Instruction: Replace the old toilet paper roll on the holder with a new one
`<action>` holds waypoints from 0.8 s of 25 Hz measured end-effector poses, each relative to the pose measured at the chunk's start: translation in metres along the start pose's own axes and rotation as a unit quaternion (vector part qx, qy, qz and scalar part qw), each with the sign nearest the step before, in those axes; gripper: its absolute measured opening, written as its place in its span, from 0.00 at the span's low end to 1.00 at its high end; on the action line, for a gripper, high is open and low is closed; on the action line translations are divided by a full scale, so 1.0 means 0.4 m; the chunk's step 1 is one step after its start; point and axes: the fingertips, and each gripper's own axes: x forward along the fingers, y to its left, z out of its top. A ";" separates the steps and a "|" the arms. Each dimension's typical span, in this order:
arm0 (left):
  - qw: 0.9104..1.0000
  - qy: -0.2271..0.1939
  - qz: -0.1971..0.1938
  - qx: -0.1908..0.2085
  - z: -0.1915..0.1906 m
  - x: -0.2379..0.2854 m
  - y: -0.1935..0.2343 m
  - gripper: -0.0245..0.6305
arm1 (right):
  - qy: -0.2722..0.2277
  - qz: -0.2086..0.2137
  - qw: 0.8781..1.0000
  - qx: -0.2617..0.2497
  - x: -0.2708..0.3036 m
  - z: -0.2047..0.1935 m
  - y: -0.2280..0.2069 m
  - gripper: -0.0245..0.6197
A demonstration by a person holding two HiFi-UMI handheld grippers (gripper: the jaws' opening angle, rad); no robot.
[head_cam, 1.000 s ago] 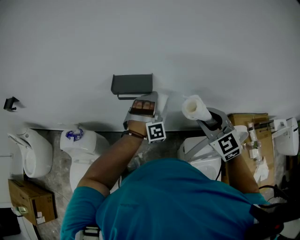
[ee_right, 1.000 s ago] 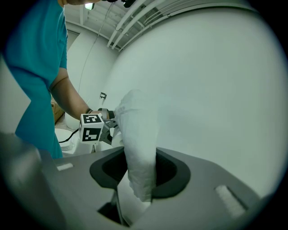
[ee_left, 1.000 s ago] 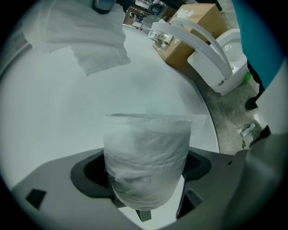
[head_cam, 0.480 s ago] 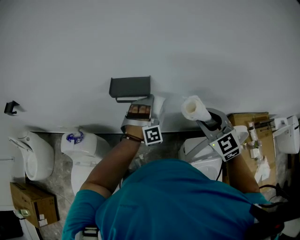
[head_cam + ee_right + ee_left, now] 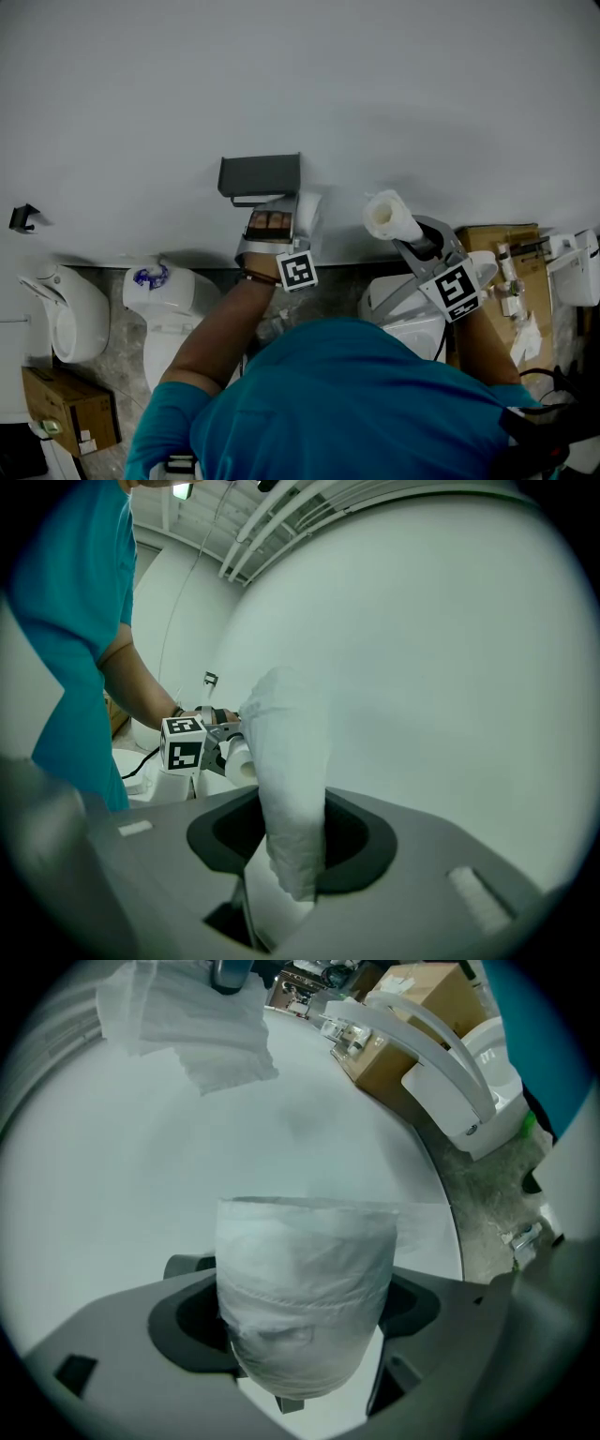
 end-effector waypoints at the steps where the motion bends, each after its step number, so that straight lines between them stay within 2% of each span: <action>1: 1.000 0.002 -0.001 -0.002 -0.003 -0.001 -0.001 0.73 | -0.001 0.000 1.000 -0.001 0.000 0.002 0.001 0.25; 6: 1.000 0.023 0.004 -0.004 -0.049 -0.004 0.006 0.73 | -0.001 0.001 1.000 -0.003 0.000 0.007 0.000 0.25; 9: 0.999 0.037 0.028 0.012 -0.067 0.000 0.023 0.73 | -0.001 0.002 1.000 -0.003 -0.001 0.007 0.002 0.25; 12: 0.999 0.032 0.011 -0.007 -0.068 -0.004 0.016 0.73 | 0.000 0.002 1.000 -0.005 0.000 0.009 0.003 0.25; 16: 0.997 0.062 0.048 0.021 -0.116 0.006 0.040 0.73 | 0.000 0.000 1.000 -0.004 0.000 0.010 0.002 0.25; 18: 0.999 0.049 0.023 -0.008 -0.111 0.001 0.027 0.73 | 0.001 0.000 1.000 -0.003 0.000 0.010 0.004 0.25; 20: 0.999 0.044 0.013 -0.019 -0.109 -0.002 0.023 0.73 | 0.003 0.001 1.000 -0.003 -0.001 0.009 0.005 0.25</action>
